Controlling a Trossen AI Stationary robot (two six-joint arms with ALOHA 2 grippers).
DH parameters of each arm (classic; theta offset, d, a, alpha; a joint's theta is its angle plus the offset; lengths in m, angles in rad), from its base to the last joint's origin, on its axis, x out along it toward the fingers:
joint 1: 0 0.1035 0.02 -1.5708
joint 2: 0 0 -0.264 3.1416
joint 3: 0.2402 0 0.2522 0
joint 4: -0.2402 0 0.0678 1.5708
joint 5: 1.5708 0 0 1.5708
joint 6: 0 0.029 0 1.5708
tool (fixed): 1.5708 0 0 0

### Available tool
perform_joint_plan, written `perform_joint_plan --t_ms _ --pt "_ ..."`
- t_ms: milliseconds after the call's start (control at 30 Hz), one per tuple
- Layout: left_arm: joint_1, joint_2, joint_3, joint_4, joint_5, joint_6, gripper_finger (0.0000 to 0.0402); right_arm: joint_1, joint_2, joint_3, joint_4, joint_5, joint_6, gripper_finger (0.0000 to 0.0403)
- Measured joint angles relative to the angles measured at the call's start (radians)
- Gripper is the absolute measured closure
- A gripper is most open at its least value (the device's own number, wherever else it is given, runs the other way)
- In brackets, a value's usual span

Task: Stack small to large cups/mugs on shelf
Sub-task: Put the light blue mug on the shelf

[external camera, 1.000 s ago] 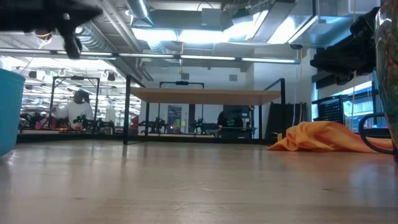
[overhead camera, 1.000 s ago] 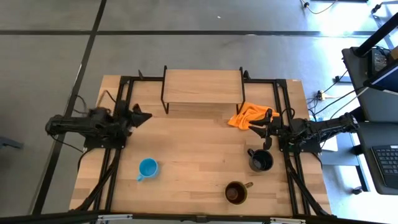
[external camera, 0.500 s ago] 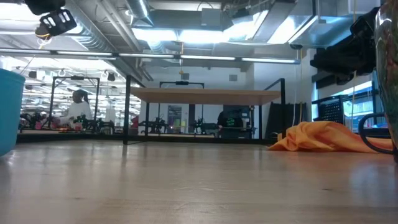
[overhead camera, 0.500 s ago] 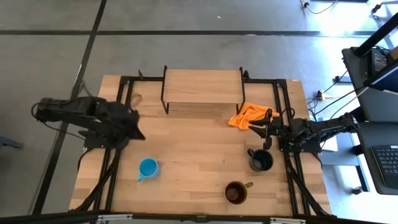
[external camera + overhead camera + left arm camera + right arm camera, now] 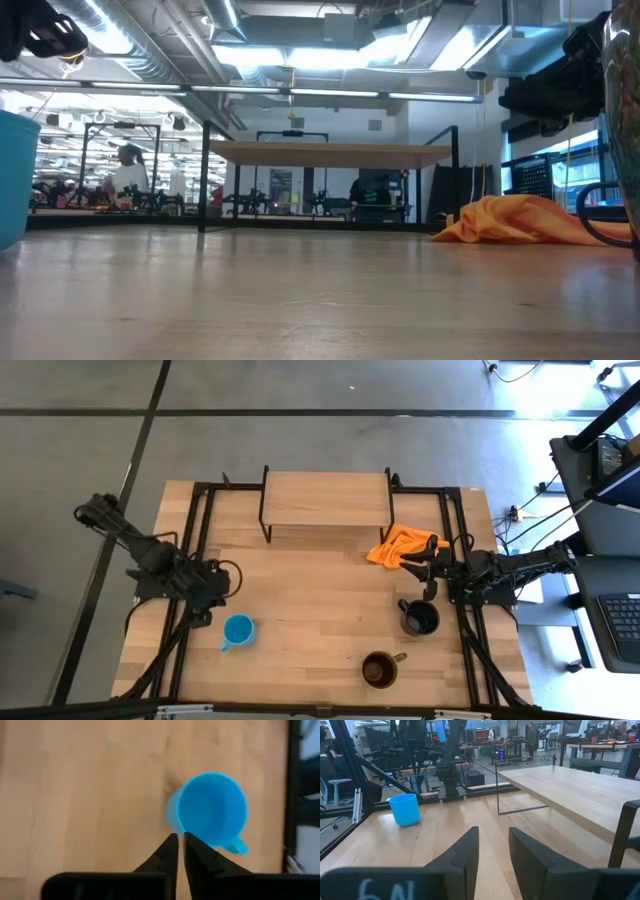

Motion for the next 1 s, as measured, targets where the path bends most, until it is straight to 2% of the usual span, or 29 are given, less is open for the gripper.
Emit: perform_joint_plan --t_ms 167,300,667,867,1000 --pt "-0.041 0.052 0.000 0.068 -0.024 -0.078 0.0321 0.000 0.000 0.000 0.000 0.000 0.000 0.0295" --pt "-0.072 0.100 0.001 0.121 -0.024 -0.133 0.0299 0.000 0.000 0.000 0.000 0.000 0.001 0.0295" --pt "-0.119 0.267 0.001 0.120 -0.063 -0.276 0.0291 0.000 0.000 0.000 0.000 0.000 0.001 0.0295" --pt "-0.111 0.297 0.001 0.111 -0.120 -0.333 0.0292 0.000 0.000 0.000 0.000 0.000 0.000 0.0295" --pt "-0.099 0.311 0.001 0.115 -0.121 -0.355 0.0288 0.000 0.000 0.000 0.000 0.000 0.001 0.0295"
